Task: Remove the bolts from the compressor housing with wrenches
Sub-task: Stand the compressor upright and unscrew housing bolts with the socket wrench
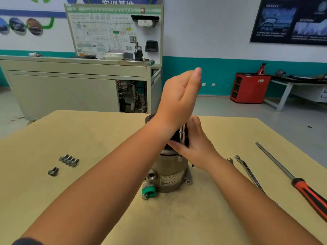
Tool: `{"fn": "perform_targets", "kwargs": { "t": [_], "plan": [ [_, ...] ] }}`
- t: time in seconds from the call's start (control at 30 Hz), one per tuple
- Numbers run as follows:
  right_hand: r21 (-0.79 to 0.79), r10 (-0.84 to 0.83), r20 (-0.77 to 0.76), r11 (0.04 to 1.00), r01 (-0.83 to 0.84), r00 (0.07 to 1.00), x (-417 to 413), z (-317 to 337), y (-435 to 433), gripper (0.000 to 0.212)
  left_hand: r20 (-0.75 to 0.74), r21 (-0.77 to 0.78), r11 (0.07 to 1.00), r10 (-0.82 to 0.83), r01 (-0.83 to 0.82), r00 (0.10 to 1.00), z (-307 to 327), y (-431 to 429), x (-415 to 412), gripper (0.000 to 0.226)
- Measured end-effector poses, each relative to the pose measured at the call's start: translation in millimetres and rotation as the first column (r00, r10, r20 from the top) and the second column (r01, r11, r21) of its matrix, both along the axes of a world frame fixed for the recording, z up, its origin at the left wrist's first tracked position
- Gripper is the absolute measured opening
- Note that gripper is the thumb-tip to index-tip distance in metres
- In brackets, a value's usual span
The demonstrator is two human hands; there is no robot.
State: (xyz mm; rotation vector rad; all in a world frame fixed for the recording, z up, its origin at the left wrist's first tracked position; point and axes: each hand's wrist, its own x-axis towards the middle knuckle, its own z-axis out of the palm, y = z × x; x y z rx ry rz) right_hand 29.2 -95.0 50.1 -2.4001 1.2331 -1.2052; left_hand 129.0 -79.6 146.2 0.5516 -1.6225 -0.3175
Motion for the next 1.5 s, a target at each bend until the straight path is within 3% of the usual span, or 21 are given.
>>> {"fn": "perform_targets", "kwargs": {
  "t": [0.07,0.13,0.2,0.27,0.33,0.37,0.5,0.6,0.7,0.83,0.97,1.23,1.4,1.5],
  "plan": [
    [0.012,0.002,0.004,1.000,-0.002,1.000,0,0,2,0.059,0.169,-0.084,0.982,0.179,-0.167,0.969,1,2,0,0.028],
    [0.034,0.019,0.005,0.999,-0.019,1.000,-1,2,3,0.056,0.311,-0.123,0.966,0.255,-0.228,0.915,0,4,2,0.018],
    [0.112,0.069,0.025,0.991,-0.072,0.997,-2,7,6,0.047,0.338,-0.031,0.980,0.195,-0.196,0.921,-3,8,5,0.013],
    [0.207,0.114,0.101,0.969,-0.133,0.988,-6,16,9,0.045,0.191,0.183,0.983,-0.051,0.015,0.980,-5,10,8,0.020],
    [0.270,0.061,0.233,0.955,-0.125,0.970,-7,25,12,0.038,0.064,0.320,0.919,-0.263,0.230,0.963,-12,10,13,0.029],
    [0.258,0.011,0.304,0.962,-0.093,0.952,-7,29,13,0.032,0.075,0.345,0.905,-0.292,0.250,0.953,-17,9,16,0.029],
    [0.139,-0.071,0.421,0.990,0.013,0.904,-4,35,22,0.024,0.222,0.291,0.935,-0.273,0.204,0.936,-23,2,26,0.026],
    [0.137,-0.112,0.429,0.989,0.057,0.896,-2,33,23,0.020,0.354,0.153,0.986,-0.115,0.063,0.928,-17,-3,31,0.019],
    [0.117,-0.086,0.438,0.992,0.038,0.895,1,32,24,0.025,0.272,0.210,0.968,-0.192,0.137,0.943,-18,-8,38,0.018],
    [0.130,0.019,0.430,0.988,-0.082,0.903,4,35,22,0.026,0.086,0.365,0.840,-0.460,0.401,0.884,-23,-14,49,0.022],
    [0.184,0.109,0.394,0.964,-0.194,0.913,0,39,22,0.017,0.001,0.455,0.736,-0.563,0.501,0.827,-24,-20,52,0.029],
    [0.303,0.196,0.436,0.887,-0.349,0.878,-6,43,23,0.024,-0.019,0.440,0.755,-0.533,0.486,0.846,-27,-22,55,0.029],
    [0.211,0.098,0.498,0.950,-0.230,0.862,-7,41,20,0.011,-0.011,0.406,0.793,-0.492,0.453,0.871,-28,-23,53,0.033],
    [0.120,0.042,0.509,0.986,-0.119,0.860,-8,41,20,0.017,-0.027,0.393,0.811,-0.460,0.432,0.887,-28,-22,52,0.027]
  ]
}}
